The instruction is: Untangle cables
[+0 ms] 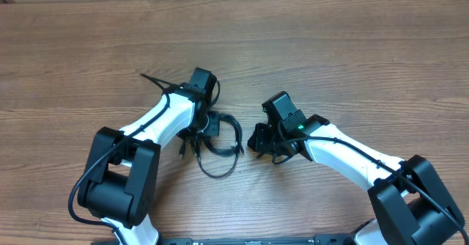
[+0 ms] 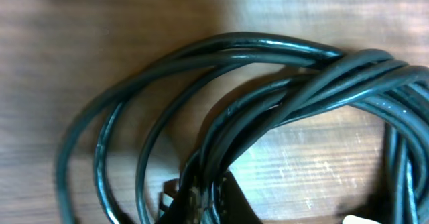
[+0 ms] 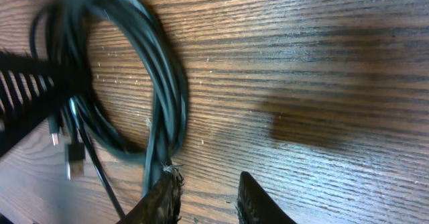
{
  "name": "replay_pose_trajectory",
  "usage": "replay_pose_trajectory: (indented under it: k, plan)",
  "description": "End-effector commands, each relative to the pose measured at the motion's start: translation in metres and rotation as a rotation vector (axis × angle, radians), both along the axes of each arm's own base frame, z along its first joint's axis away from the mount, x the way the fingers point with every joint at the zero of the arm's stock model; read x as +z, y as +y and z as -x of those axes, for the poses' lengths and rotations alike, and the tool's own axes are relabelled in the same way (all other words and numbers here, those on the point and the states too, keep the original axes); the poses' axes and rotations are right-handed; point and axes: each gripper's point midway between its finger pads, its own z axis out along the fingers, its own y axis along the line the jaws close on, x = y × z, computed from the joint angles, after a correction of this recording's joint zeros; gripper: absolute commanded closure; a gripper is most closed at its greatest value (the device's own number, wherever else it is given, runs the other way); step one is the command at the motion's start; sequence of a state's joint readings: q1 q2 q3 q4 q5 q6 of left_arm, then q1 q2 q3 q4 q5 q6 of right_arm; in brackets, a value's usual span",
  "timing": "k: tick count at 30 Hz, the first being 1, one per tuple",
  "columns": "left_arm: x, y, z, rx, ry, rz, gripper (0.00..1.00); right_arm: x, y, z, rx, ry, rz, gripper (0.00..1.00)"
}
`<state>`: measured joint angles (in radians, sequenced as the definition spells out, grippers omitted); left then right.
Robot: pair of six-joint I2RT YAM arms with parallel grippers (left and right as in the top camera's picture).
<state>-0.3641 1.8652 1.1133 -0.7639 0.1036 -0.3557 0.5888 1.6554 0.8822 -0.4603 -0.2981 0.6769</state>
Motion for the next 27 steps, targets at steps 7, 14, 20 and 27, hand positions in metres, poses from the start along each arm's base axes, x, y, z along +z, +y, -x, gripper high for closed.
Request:
replay_pose_trajectory:
  k: [7, 14, 20, 27]
  plan:
    - [0.017, -0.020, 0.005, 0.012, 0.047, 0.117, 0.93, 0.004, -0.001, -0.002, 0.000, -0.019, 0.000, 0.68]
    - [0.033, -0.020, -0.014, -0.022, -0.021, 0.084, 0.54, 0.004, -0.001, -0.002, -0.001, -0.020, 0.000, 0.67]
    - [0.034, -0.018, -0.037, -0.148, -0.148, 0.030, 0.56, 0.004, -0.001, -0.002, -0.001, -0.022, -0.002, 0.66]
    - [0.035, -0.029, -0.041, -0.308, -0.190, 0.055, 0.52, 0.004, -0.001, -0.002, -0.001, -0.022, -0.002, 0.64]
